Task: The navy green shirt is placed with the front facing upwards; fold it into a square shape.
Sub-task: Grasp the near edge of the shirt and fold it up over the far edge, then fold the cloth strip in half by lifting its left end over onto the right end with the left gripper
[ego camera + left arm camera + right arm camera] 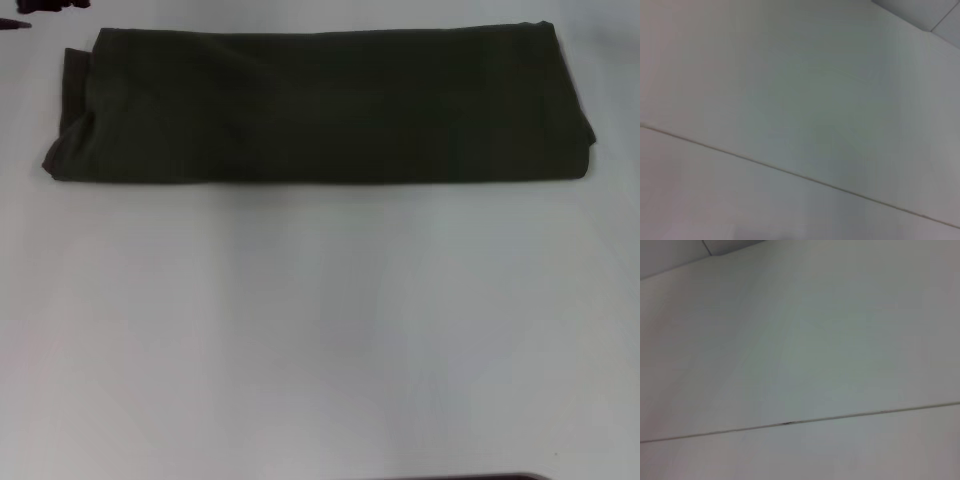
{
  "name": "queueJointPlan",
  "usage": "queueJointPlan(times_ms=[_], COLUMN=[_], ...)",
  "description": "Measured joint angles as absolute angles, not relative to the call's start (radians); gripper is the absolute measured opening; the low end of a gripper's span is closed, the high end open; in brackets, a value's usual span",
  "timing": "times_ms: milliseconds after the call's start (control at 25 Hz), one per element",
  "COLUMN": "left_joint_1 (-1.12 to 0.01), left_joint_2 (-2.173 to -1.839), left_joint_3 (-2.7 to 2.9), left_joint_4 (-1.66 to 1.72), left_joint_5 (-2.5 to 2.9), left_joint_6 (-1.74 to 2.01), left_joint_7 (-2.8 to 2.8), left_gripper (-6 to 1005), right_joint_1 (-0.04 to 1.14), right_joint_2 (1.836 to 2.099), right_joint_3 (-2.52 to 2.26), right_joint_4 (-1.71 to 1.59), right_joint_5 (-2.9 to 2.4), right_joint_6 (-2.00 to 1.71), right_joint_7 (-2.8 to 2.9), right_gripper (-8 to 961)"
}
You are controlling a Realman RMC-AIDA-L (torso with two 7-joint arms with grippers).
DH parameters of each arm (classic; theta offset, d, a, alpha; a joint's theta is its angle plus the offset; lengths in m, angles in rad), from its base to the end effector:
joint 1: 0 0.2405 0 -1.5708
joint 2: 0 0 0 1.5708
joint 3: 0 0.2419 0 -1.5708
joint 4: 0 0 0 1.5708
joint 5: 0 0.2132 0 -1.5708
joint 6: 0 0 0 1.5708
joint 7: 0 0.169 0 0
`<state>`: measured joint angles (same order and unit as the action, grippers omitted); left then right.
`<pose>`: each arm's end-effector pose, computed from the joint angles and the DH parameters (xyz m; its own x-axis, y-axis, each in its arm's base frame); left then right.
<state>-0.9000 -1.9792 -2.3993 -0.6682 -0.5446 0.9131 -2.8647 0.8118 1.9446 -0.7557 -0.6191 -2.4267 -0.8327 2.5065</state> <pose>-0.2317 0.4897 0.0465 0.1741 0.7598 0.6264 0.9495 0.0391 -0.3112 0.2678 0.4814 0.0591 0.3643 -0.7062 -0.6071 -0.9000 -0.0993 -0.4244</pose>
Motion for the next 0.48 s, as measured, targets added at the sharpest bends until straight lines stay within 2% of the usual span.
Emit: queueJointPlan(times_ms=[160,320,480], left_joint_1=[-0.875,-0.855,-0.836], left_joint_2=[-1.973,-1.976,-1.981], left_joint_3=[-2.401,-2.402,-2.402], left_joint_4=[-0.701,-0.744,-0.786], left_joint_5=[-0.547,-0.548,-0.566], left_joint_6=[0.935,0.985,1.03], left_joint_7=[-2.878,-2.879,-2.874], left_gripper=[434,626,677], right_joint_1=[0.817,0.825,0.827], right_joint_2=[1.94,1.923,1.911], right_joint_3=[-0.758,-0.758,-0.755], right_joint_4=[-0.62,-0.622,-0.639], right_joint_5=[-2.427,-2.427,-2.424], right_joint_6=[-0.849,-0.906,-1.006], right_joint_7=[2.507,2.519,2.518], right_gripper=[496,555,613])
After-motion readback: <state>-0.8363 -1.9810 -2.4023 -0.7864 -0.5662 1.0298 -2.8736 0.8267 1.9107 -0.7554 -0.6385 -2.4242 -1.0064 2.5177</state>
